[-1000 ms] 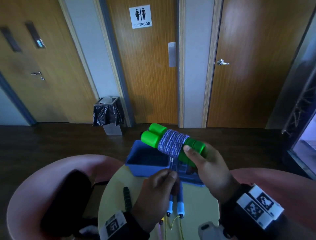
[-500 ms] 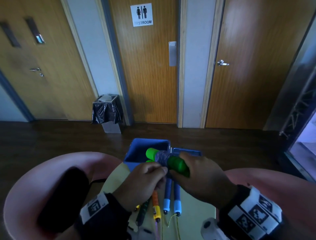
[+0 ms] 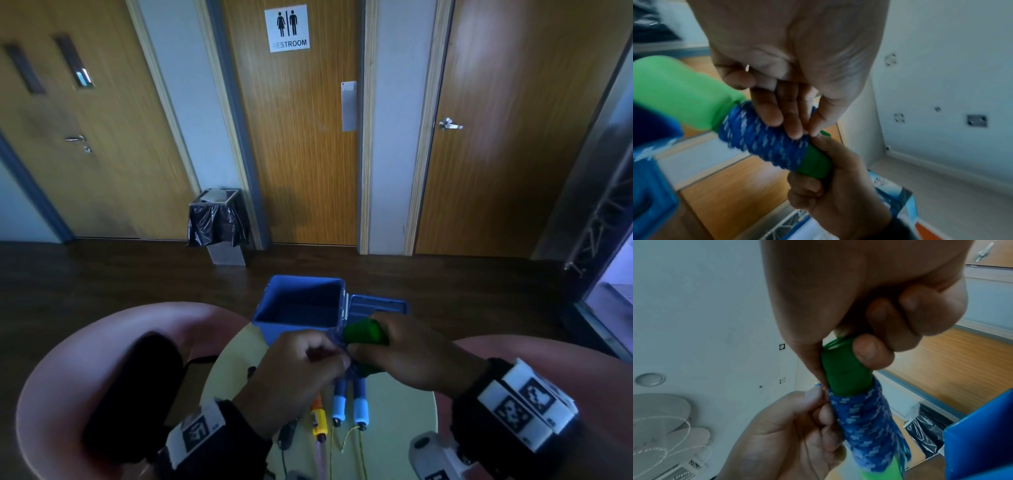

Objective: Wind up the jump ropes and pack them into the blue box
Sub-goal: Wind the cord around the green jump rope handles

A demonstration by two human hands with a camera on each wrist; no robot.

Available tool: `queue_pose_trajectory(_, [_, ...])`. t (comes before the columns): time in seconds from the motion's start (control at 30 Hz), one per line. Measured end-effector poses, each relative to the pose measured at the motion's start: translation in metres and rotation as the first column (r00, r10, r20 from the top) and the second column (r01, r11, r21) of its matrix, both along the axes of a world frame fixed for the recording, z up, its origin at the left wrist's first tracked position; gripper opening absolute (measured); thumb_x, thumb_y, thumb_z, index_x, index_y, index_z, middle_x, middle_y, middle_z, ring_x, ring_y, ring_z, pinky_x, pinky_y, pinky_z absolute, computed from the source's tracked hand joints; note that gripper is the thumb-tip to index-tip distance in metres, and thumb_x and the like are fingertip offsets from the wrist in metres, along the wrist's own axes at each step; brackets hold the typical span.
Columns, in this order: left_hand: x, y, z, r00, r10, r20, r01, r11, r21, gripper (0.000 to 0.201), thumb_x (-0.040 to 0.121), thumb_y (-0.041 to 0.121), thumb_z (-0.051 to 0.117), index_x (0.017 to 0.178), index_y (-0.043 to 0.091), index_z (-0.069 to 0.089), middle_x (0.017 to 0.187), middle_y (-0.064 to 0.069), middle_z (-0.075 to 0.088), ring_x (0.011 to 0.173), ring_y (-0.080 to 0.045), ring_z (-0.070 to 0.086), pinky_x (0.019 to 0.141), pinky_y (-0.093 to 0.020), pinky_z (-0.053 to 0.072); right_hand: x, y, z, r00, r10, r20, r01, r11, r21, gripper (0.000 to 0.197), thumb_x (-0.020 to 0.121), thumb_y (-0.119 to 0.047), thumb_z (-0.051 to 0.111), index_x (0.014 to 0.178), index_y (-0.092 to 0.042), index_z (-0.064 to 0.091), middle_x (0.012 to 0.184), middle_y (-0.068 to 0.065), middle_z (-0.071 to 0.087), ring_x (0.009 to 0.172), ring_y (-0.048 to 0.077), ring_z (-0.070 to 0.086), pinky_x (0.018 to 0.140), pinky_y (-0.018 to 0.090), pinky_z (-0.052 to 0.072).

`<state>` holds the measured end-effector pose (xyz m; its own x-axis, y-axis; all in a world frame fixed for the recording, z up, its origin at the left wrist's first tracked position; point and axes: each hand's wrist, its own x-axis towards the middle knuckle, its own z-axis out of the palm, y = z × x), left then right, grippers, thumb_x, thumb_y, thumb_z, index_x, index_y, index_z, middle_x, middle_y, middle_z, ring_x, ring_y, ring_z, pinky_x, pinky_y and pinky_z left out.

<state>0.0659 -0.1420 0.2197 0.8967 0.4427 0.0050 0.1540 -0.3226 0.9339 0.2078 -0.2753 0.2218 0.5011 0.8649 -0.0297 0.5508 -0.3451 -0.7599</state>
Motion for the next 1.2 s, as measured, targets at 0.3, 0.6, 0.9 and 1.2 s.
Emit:
queue_pose_trajectory(0.3, [0.009, 0.037, -0.014, 0.947, -0.304, -0.107, 0.318, 0.933, 0.165, 0.049, 0.071, 0.058, 0.076, 0.114, 0.042, 0.060, 0.115, 0.008, 0.063, 0.108, -0.010, 0.061, 0.094, -0.032, 0.050, 0.002, 0.000, 0.006, 0.942, 0.179, -0.283, -0.181, 0.983, 0.020, 0.022, 0.077, -0.031, 0.070, 0.086, -0.010, 0.069, 0.070, -0.007, 0.062, 0.067, 0.005, 0.060, 0.062, 0.023, 0.043])
queue_pose_trajectory(0.6, [0.019, 0.028, -0.026, 0.980, 0.086, 0.182, 0.014, 0.872, -0.490, 0.055, 0.076, 0.038, 0.070, 0.115, 0.000, 0.063, 0.117, -0.034, 0.062, 0.114, -0.049, 0.059, 0.107, -0.065, 0.037, -0.014, 0.011, -0.007, 0.787, 0.122, -0.605, 0.093, 0.945, 0.312, 0.037, 0.074, -0.028, 0.071, 0.110, -0.024, 0.067, 0.081, 0.002, 0.060, 0.067, 0.014, 0.058, 0.056, 0.026, 0.043])
queue_pose_trajectory(0.9, [0.035, -0.003, -0.022, 0.923, 0.353, 0.149, -0.082, 0.563, -0.823, 0.057, 0.075, 0.033, 0.070, 0.124, 0.004, 0.061, 0.126, -0.034, 0.058, 0.117, -0.046, 0.060, 0.106, -0.059, 0.043, -0.040, 0.025, -0.013, 0.863, 0.101, -0.496, 0.122, 0.910, 0.396, 0.060, 0.084, -0.024, 0.069, 0.138, -0.034, 0.044, 0.116, -0.009, 0.070, 0.111, 0.012, 0.065, 0.102, 0.039, 0.049])
queue_pose_trajectory(1.2, [0.021, 0.019, -0.029, 0.834, 0.359, 0.418, -0.356, 0.930, -0.088, 0.021, 0.074, 0.023, 0.077, 0.089, 0.033, 0.066, 0.094, 0.004, 0.067, 0.094, -0.011, 0.064, 0.086, -0.028, 0.049, -0.039, 0.016, -0.012, 0.891, 0.020, -0.454, 0.151, 0.930, 0.336, 0.041, 0.086, -0.013, 0.069, 0.116, -0.037, 0.053, 0.095, 0.012, 0.071, 0.078, 0.018, 0.067, 0.072, 0.033, 0.054])
